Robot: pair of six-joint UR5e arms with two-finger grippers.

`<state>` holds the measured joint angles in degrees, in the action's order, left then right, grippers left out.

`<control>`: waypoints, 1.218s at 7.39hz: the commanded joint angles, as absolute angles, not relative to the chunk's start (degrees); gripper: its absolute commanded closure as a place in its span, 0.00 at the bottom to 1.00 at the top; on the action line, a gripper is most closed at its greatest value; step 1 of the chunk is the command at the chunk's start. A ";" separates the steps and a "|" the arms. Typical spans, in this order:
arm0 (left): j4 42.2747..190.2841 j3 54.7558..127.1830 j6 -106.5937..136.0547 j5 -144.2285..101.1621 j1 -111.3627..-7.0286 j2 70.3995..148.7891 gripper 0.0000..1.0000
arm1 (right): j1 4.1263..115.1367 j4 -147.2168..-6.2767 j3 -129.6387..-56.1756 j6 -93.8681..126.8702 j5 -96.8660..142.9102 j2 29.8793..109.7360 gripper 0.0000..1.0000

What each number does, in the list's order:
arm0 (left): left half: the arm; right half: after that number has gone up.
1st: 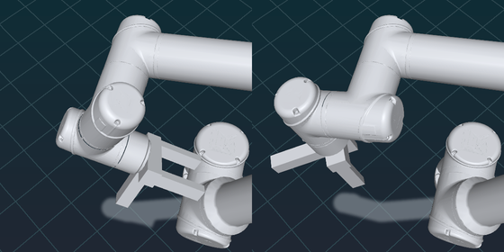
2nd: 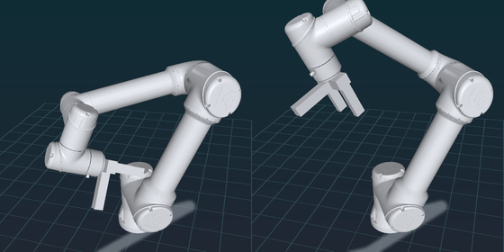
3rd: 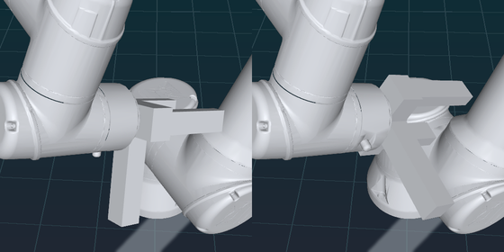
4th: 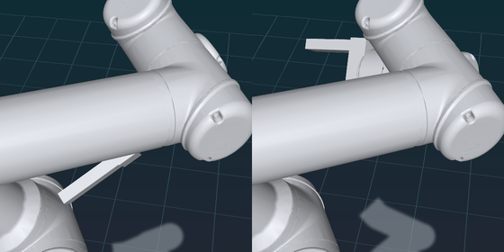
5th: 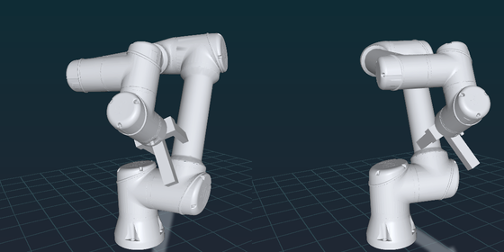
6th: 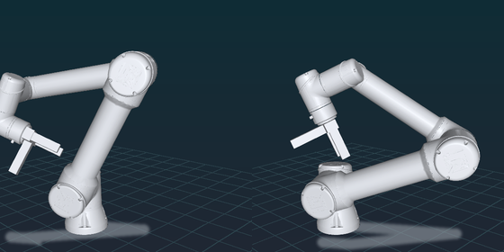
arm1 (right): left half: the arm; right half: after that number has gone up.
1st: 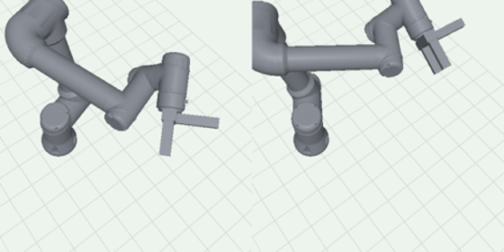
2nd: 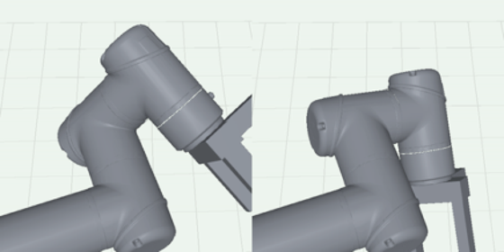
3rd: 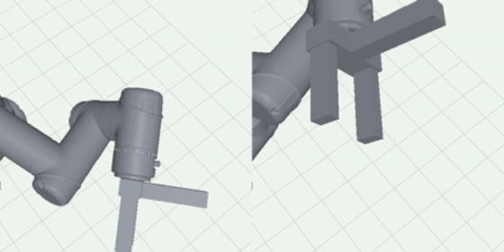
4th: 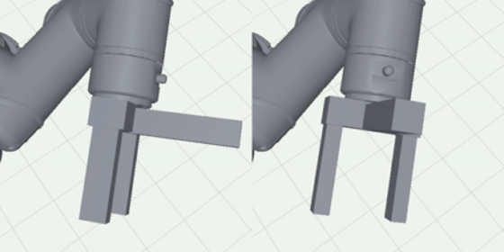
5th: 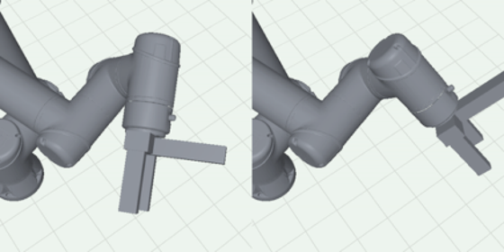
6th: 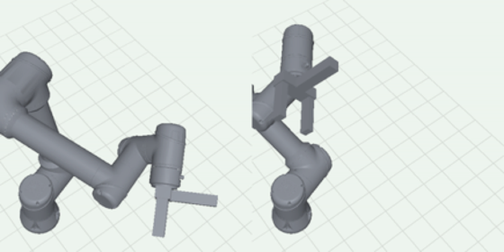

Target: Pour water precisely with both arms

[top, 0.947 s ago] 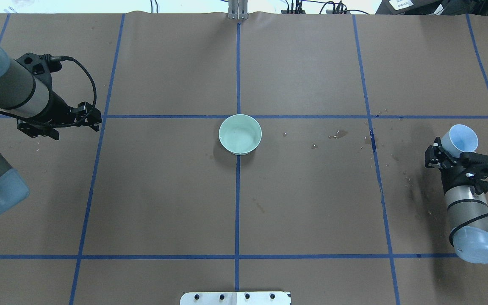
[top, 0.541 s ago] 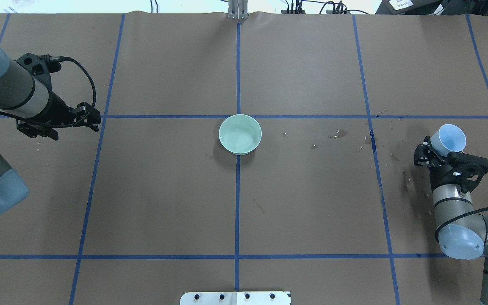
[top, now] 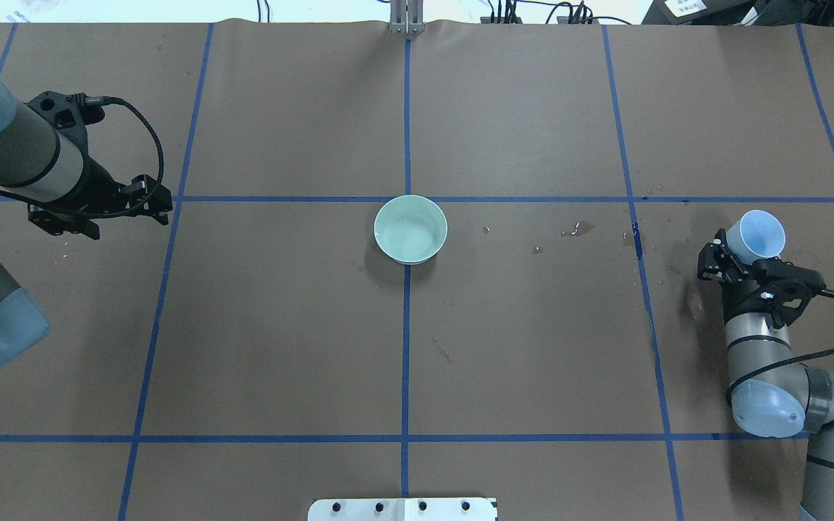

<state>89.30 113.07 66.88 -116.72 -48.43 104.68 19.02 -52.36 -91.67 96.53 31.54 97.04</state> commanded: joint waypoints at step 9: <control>89.30 113.03 66.88 -116.72 -48.43 104.68 0.00 | 19.07 -51.94 -91.49 96.42 30.67 98.00 0.40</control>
<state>89.30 113.07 66.88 -116.72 -48.43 104.68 19.07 -51.94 -91.46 96.54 30.78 97.94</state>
